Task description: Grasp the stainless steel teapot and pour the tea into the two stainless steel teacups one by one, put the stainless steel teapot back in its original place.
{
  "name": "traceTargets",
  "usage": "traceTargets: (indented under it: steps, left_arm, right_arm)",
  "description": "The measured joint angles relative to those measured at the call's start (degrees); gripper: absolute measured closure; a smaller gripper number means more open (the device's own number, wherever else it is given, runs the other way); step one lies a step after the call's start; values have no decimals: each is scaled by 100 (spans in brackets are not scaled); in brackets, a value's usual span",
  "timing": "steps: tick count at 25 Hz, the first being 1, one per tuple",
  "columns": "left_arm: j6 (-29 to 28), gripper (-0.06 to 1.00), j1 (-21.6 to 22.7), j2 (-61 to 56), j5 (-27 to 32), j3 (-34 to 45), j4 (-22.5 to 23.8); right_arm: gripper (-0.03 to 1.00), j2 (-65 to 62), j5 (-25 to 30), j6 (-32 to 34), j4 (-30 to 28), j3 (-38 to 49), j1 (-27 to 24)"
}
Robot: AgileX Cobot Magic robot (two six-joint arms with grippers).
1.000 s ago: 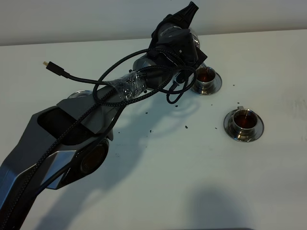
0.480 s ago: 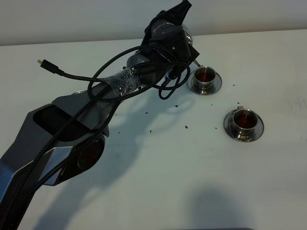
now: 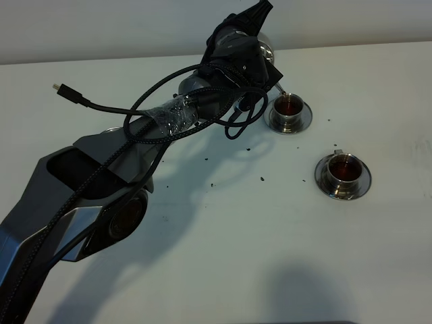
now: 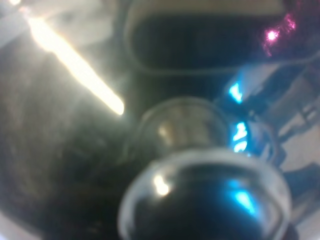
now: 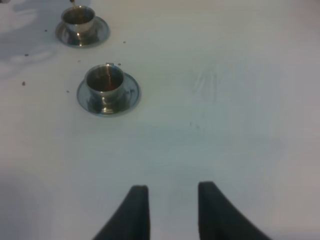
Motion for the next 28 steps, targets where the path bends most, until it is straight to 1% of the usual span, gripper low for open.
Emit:
traceTargets:
  steps: [10,14,28]
  left_arm:
    - [121,72,0,0,-219,0,13]
    - [230,72,0,0,-243,0,53]
    - [297,72,0,0,-372,0,126]
  right_arm:
    - [73,0,0,0,0,0,0]
    - [73,0,0,0,0,0,0]
    - [73,0,0,0,0,0,0]
